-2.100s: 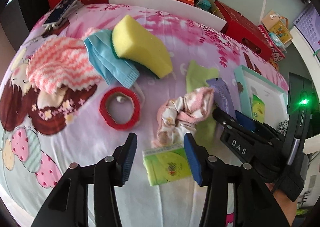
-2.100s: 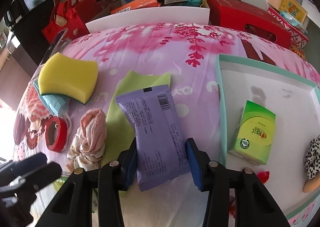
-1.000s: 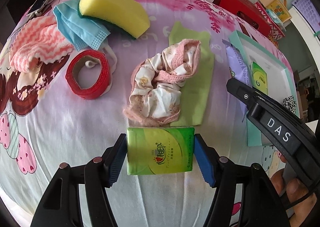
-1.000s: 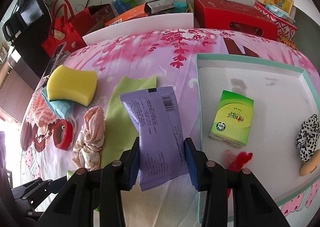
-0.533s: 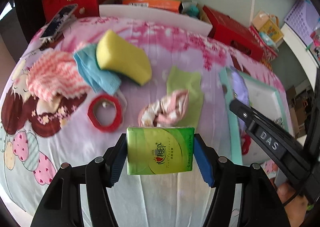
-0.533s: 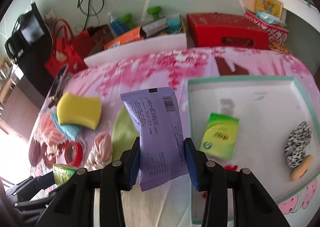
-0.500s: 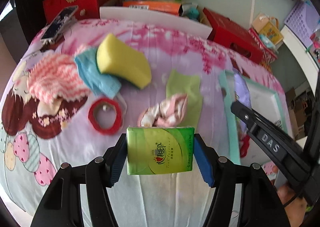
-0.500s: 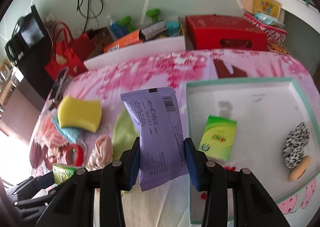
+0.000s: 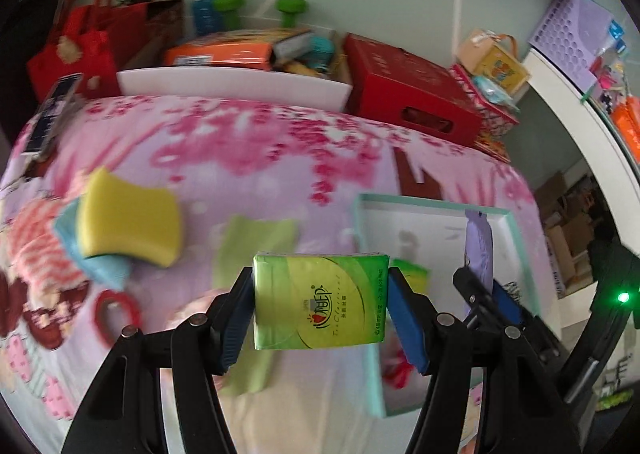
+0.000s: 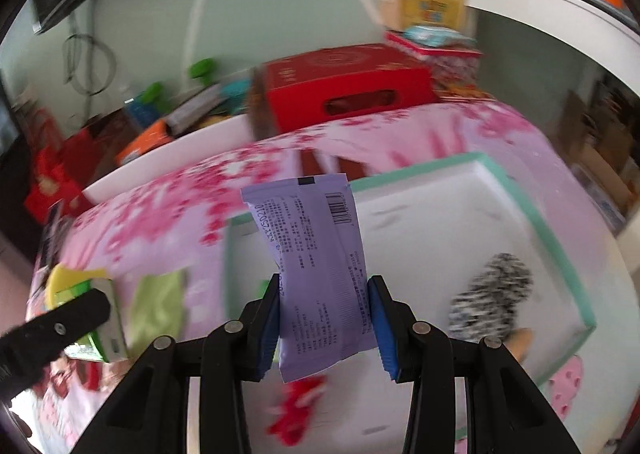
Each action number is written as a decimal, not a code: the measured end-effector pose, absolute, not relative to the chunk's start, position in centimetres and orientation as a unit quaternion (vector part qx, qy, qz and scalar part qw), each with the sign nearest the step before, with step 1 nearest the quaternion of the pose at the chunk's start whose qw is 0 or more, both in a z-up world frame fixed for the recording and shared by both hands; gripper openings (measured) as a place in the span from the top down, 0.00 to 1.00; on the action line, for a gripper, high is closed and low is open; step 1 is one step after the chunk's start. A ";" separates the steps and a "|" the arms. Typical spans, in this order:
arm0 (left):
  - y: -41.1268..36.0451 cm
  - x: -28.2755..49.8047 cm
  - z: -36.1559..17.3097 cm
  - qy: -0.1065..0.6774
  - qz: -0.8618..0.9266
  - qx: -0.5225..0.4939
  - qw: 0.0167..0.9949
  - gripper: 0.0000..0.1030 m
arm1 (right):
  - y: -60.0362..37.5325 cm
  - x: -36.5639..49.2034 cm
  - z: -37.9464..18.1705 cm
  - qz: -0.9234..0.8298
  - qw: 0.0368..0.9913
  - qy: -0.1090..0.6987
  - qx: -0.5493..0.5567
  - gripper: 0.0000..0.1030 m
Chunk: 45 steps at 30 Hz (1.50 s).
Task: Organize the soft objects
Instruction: 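Carry the tissue pack and purple packet into the white tray and open both tools, then withdraw both tools from the tray toward the remaining items on the bed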
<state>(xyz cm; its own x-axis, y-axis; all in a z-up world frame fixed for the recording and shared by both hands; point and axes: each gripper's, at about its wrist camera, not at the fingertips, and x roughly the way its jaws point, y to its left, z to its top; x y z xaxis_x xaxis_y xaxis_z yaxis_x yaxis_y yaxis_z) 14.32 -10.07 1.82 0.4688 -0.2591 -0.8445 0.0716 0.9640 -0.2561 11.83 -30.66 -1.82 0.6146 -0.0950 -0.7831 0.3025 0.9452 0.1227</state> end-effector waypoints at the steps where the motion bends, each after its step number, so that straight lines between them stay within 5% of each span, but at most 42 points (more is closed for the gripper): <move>1: -10.7 14.7 1.7 0.507 -0.104 -0.095 0.851 0.36 | -31.4 11.7 -1.9 -0.124 0.888 0.424 0.125 0.57; 20: -21.3 19.4 -1.2 0.486 -0.209 -0.102 0.843 0.36 | -37.3 11.1 -2.7 -0.238 0.876 0.407 0.103 0.54; 23: -22.2 19.6 -1.8 0.493 -0.220 -0.098 0.836 0.32 | -37.5 10.9 -2.8 -0.246 0.874 0.407 0.101 0.46; 26: -22.3 19.5 -1.7 0.490 -0.212 -0.087 0.841 0.15 | -37.6 10.9 -3.1 -0.243 0.872 0.410 0.106 0.34; 29: -21.7 19.4 -1.5 0.485 -0.206 -0.096 0.845 0.14 | -37.5 10.9 -3.4 -0.242 0.870 0.419 0.100 0.26; 31: -21.3 19.5 -1.5 0.483 -0.200 -0.098 0.847 0.06 | -37.4 10.9 -3.6 -0.239 0.868 0.423 0.099 0.10; 34: -20.8 19.5 -1.6 0.482 -0.175 -0.086 0.854 0.00 | -37.4 10.9 -3.9 -0.233 0.869 0.425 0.104 0.01; 45: -18.6 19.6 -3.0 0.489 -0.074 -0.018 0.869 0.00 | -37.2 10.9 -4.7 -0.226 0.866 0.434 0.105 0.00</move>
<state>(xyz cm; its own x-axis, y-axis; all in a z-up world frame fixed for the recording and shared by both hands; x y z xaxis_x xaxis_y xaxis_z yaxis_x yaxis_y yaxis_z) 19.65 -18.60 -3.03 0.5114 -0.1469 -0.8467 0.1114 0.9883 -0.1042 10.90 -37.19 -4.72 0.5210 -0.3002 -0.7990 0.4824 0.8758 -0.0146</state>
